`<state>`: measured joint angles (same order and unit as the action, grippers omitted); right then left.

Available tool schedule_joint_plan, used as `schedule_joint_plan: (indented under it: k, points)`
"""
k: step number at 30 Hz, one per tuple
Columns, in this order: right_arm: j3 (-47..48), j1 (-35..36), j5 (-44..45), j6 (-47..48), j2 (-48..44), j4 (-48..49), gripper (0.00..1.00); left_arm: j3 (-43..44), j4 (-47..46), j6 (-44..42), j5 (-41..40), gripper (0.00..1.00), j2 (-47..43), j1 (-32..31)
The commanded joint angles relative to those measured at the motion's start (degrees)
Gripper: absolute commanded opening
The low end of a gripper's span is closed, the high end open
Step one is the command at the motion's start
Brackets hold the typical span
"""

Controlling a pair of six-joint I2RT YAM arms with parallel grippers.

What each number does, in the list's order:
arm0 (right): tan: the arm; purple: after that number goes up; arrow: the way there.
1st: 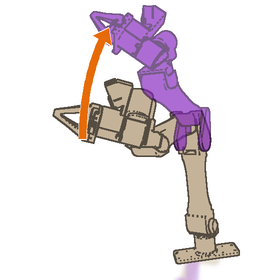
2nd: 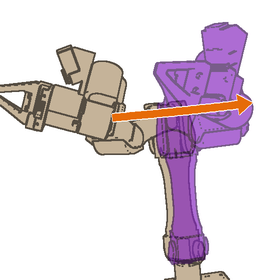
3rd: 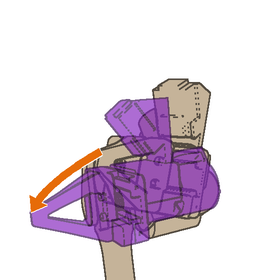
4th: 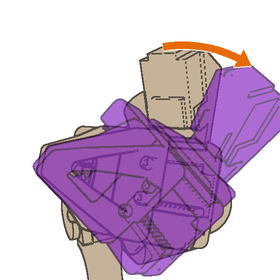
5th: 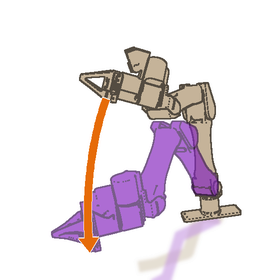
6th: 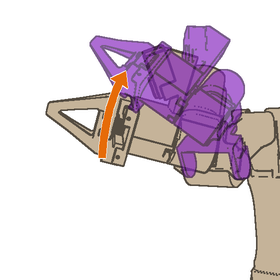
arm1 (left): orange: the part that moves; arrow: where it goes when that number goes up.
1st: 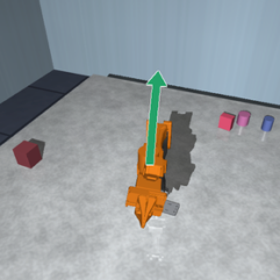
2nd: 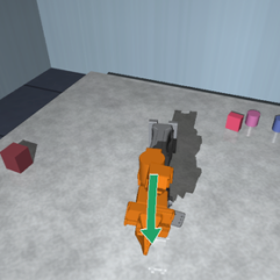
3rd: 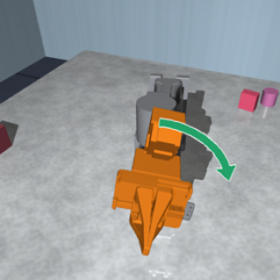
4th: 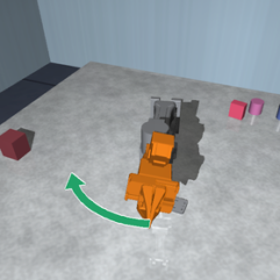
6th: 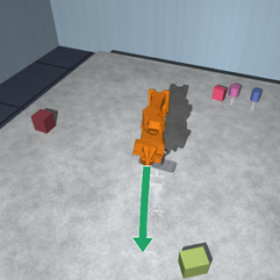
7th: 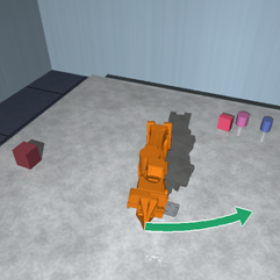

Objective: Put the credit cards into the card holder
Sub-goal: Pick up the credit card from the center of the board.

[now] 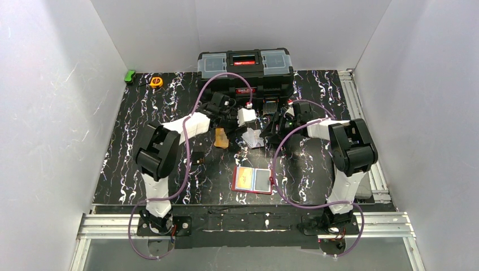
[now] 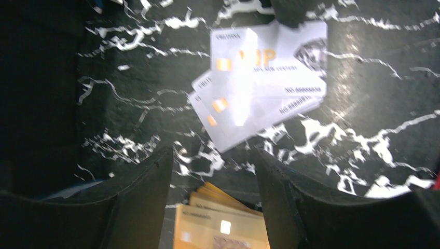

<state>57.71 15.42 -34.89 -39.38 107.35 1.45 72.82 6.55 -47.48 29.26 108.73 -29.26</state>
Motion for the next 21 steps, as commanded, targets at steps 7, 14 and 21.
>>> schedule_joint_plan:
  k: [7,14,21]
  points:
    - [-1.74,1.01,-3.62,-2.18,3.4,5.13,0.64,7.52,-4.7,2.66,6.15,0.55,5.49,-0.4]
    - [-4.49,1.03,-4.06,-3.04,3.37,6.84,0.59,7.53,-5.58,0.43,6.22,0.54,8.4,-1.78]
    - [-5.74,1.1,-5.43,-3.83,3.69,8.67,0.48,7.19,-5.67,-2.62,5.21,0.53,10.3,-2.54]
